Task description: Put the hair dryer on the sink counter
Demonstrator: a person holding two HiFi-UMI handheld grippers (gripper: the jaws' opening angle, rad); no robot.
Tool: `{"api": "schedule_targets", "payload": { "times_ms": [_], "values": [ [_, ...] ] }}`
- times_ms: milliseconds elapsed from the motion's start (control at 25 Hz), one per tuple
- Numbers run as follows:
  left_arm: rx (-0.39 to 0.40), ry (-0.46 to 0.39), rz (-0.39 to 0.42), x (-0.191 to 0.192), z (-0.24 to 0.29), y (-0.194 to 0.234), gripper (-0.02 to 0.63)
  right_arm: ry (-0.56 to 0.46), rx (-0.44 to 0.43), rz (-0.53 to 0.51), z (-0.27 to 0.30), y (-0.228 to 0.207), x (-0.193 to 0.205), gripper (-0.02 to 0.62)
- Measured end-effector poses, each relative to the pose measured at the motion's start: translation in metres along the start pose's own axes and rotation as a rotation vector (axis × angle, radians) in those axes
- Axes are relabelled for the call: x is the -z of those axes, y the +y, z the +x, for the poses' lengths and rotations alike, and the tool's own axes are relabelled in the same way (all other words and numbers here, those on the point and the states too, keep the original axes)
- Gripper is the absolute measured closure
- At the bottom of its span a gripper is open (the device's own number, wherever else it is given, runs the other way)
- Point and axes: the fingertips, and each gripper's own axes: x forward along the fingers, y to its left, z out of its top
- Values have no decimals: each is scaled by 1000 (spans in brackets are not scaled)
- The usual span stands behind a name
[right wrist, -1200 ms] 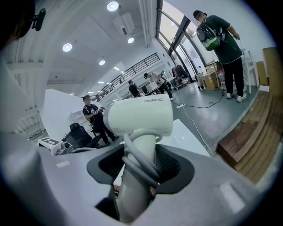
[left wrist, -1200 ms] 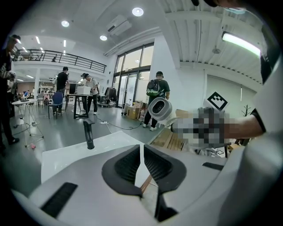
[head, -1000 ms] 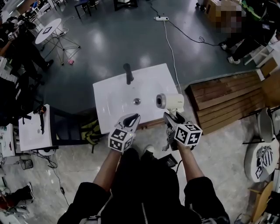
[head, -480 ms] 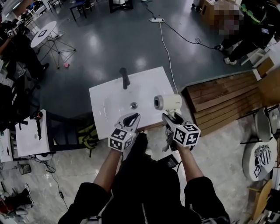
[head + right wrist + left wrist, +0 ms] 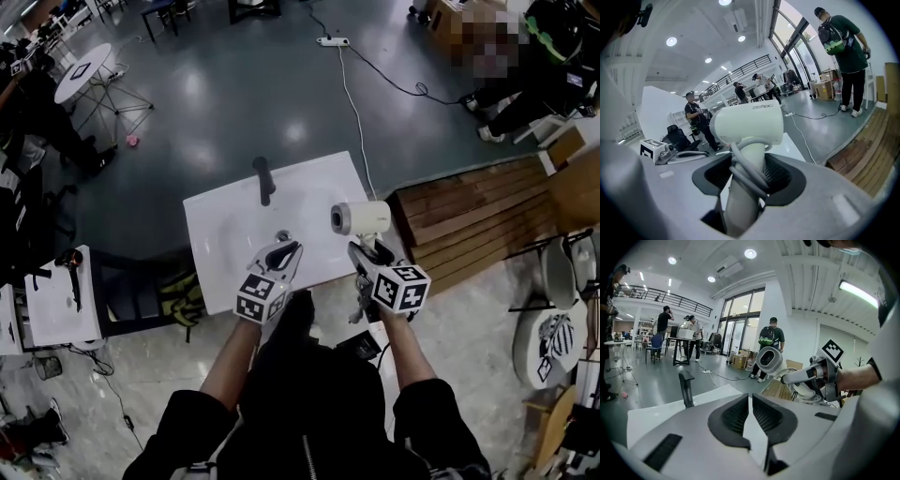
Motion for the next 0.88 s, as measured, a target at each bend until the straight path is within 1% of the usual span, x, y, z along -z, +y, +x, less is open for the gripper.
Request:
{"api": "schedule_targets", "payload": {
  "times_ms": [240,600,880],
  "values": [
    [-4,-17,-6,-12,21,21,578,19,13,-25,19,-10,-13,391],
    [14,2,-10,-25,47,42,580,29,20,-23,44,-25,-34,393],
    [18,11,-18,-26,52,53,583,36,16,-34,58,-27,-42,391]
  ]
}}
